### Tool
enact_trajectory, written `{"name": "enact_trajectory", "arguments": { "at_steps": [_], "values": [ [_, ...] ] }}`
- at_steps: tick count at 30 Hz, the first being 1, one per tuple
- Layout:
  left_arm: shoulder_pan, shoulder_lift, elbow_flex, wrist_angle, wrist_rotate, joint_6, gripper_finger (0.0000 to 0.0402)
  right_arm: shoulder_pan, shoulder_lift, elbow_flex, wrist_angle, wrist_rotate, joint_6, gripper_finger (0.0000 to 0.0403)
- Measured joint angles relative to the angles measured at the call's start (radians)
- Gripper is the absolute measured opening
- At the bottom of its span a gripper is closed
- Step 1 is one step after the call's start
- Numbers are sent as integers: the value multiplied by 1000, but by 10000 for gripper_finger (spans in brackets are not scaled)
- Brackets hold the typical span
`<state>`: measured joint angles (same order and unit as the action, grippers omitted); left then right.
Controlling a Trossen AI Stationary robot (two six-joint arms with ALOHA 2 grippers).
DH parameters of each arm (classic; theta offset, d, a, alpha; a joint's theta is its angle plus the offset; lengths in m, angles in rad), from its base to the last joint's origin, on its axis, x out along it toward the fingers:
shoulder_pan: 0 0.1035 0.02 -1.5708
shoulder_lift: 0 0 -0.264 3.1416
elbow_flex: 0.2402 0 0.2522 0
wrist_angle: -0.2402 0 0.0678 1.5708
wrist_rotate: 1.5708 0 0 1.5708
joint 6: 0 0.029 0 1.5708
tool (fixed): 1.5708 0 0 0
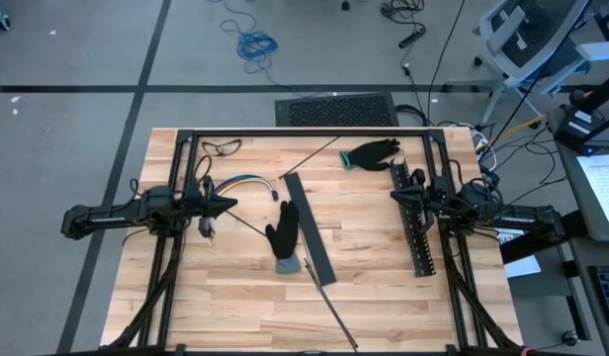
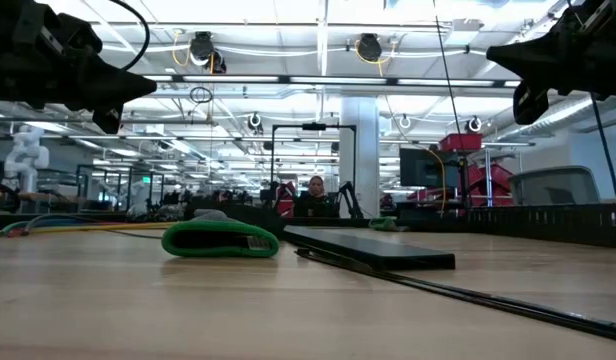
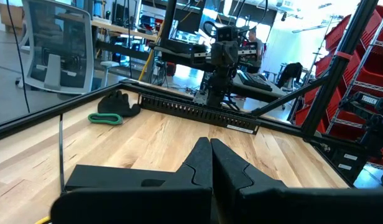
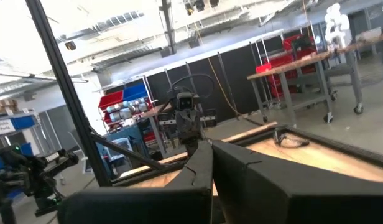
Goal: Ziptie cables
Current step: Wrap the black zip tie on the cable
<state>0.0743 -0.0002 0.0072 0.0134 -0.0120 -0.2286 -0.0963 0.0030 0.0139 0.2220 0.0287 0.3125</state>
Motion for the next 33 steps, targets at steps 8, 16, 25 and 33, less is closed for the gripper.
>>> {"name": "enact_trajectory", "arguments": {
  "at_steps": [8,16,25,33],
  "values": [
    [0,0,0,0,0,0,1,-3,36,143,234,10,-99,0],
    [0,0,0,0,0,0,1,-2,485,818,-344,18,-352,0],
    [0,0,0,0,0,0,1,8,1000,1155,-691,-90,-360,12],
    [0,0,0,0,0,0,1,83,1177,1154,-600,-88,-123,12]
  ]
}}
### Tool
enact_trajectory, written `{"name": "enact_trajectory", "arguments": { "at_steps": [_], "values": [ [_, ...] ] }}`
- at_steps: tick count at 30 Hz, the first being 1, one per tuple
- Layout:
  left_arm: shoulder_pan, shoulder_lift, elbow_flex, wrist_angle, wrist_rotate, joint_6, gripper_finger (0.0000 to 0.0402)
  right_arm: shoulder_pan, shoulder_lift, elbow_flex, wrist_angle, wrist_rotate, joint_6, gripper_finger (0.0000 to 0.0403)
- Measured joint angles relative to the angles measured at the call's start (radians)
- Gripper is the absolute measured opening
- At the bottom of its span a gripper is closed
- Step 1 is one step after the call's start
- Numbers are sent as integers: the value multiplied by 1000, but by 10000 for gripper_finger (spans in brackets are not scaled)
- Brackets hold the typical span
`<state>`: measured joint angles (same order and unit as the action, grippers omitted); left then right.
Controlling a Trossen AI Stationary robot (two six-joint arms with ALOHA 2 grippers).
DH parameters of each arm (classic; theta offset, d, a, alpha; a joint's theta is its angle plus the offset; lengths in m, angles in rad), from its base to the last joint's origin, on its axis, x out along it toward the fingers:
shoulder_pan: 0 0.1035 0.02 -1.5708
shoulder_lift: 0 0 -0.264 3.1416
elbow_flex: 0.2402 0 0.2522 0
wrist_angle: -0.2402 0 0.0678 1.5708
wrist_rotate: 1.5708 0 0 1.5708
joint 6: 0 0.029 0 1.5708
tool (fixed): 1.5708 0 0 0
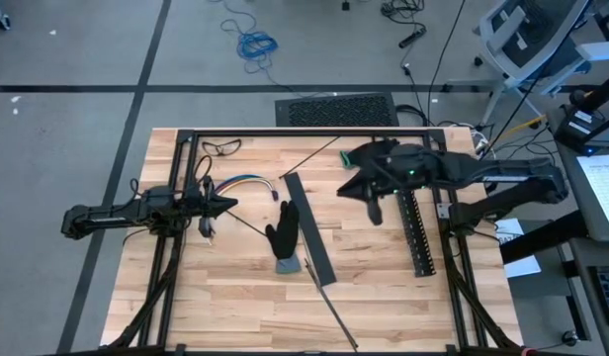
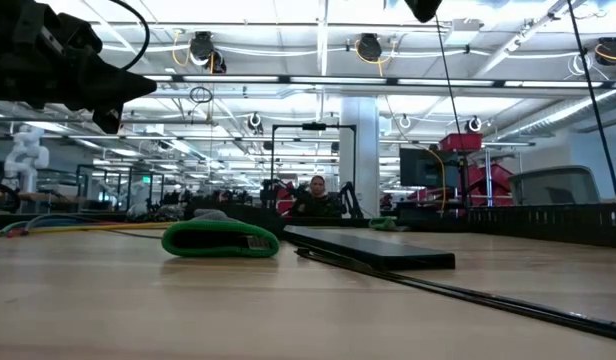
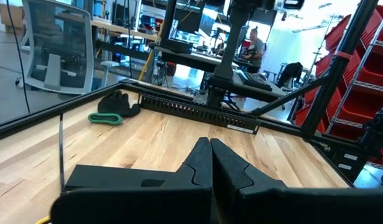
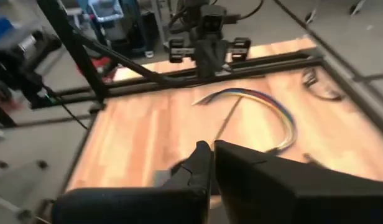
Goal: Ziptie cables
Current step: Wrap the black zip tie on the cable
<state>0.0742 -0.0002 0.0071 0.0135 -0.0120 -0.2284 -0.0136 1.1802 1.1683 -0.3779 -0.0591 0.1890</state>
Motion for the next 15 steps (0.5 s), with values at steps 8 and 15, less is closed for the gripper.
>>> {"name": "enact_trajectory", "arguments": {
  "at_steps": [8,15],
  "values": [
    [0,0,0,3,-9,0,1,7,34,0,177,103,247,11],
    [0,0,0,26,-16,-18,1,7,34,0,183,238,301,11]
  ]
}}
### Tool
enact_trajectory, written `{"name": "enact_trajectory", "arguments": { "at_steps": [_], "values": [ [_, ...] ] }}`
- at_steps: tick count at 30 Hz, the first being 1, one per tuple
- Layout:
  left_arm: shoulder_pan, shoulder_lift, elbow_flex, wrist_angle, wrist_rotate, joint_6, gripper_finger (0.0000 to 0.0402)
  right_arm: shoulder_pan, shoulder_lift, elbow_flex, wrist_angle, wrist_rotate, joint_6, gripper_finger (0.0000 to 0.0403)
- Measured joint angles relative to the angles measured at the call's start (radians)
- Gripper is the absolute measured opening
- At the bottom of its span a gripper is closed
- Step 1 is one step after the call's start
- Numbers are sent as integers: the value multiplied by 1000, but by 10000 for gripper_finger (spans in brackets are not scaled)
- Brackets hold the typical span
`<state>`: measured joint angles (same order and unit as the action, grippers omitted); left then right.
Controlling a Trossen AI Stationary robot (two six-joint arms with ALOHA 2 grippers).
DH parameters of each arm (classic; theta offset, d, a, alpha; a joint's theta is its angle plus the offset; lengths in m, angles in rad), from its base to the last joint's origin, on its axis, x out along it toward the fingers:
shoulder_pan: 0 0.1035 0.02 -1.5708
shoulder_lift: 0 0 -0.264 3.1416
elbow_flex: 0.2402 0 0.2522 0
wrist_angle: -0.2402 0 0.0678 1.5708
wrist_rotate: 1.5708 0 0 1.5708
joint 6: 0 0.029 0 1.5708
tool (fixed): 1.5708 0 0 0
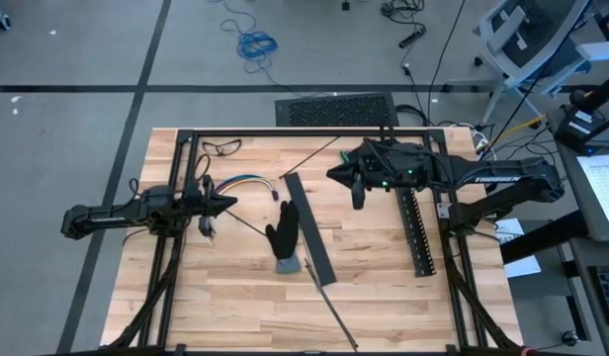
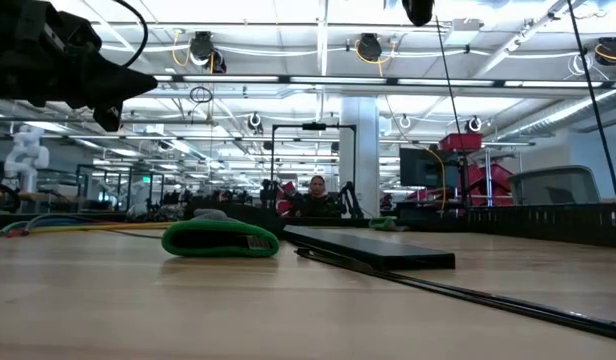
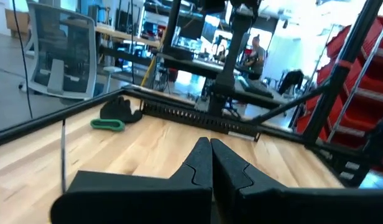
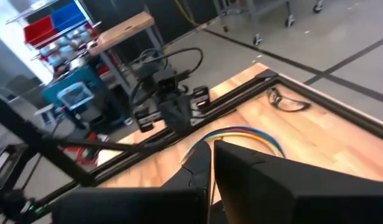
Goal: Ziptie cables
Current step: Wrap the black zip tie on the cable
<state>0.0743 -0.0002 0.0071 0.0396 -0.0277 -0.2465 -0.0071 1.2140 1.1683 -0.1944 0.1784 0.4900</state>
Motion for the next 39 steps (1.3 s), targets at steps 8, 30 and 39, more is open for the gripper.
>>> {"name": "enact_trajectory", "arguments": {
  "at_steps": [8,30,39],
  "values": [
    [12,18,25,256,-80,-9,1,-23,0,11,120,40,-58,11],
    [-156,925,816,-259,167,208,1,243,168,108,-764,-58,108,11],
    [-155,848,814,-232,-124,145,1,388,456,-164,-93,-171,350,8]
  ]
}}
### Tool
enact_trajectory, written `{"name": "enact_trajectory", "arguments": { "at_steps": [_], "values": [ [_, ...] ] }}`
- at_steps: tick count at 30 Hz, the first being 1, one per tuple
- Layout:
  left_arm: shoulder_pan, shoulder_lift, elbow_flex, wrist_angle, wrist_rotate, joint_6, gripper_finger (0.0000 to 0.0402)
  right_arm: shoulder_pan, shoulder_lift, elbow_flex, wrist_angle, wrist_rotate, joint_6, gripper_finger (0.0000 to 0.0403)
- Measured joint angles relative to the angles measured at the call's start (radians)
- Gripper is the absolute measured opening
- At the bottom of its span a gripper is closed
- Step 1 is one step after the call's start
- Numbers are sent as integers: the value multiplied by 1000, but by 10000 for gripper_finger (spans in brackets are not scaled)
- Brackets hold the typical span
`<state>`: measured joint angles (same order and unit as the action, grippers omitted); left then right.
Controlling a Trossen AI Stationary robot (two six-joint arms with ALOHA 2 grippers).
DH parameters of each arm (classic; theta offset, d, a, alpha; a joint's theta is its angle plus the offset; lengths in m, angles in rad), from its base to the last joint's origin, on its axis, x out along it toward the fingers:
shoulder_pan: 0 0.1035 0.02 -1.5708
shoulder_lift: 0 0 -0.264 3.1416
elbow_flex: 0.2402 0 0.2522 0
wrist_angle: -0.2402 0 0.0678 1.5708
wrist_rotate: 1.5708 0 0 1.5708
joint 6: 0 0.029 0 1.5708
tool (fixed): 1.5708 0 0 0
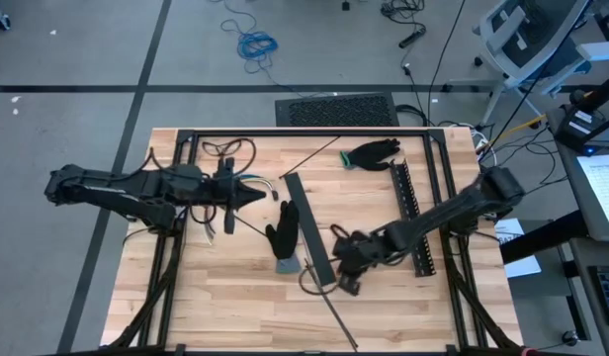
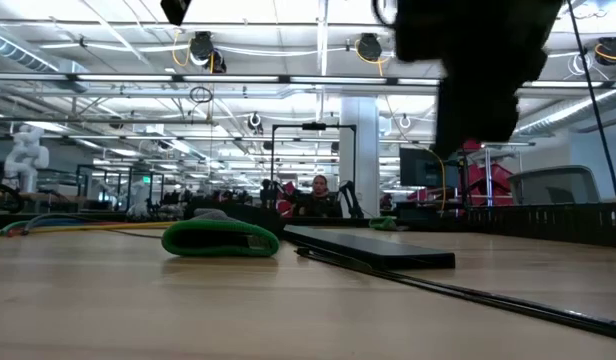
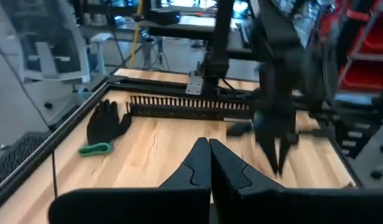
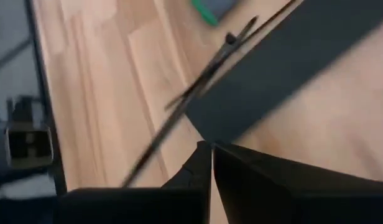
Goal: Ziptie cables
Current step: Wrap the black zip tie on the cable
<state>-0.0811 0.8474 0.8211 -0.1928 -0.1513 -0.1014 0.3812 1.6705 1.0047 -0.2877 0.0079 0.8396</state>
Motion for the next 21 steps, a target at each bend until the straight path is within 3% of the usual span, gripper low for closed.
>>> {"name": "enact_trajectory", "arguments": {
  "at_steps": [5,11,17,21],
  "values": [
    [0,-21,0,-9,-11,-45,1,26,136,59,214,-53,43,1],
    [0,-21,0,-25,-12,-43,1,85,274,161,218,-142,62,1],
    [1,-21,0,-44,-14,-16,1,114,338,170,299,-146,174,0],
    [1,-21,0,-45,-14,-14,1,128,342,171,202,-145,206,0]
  ]
}}
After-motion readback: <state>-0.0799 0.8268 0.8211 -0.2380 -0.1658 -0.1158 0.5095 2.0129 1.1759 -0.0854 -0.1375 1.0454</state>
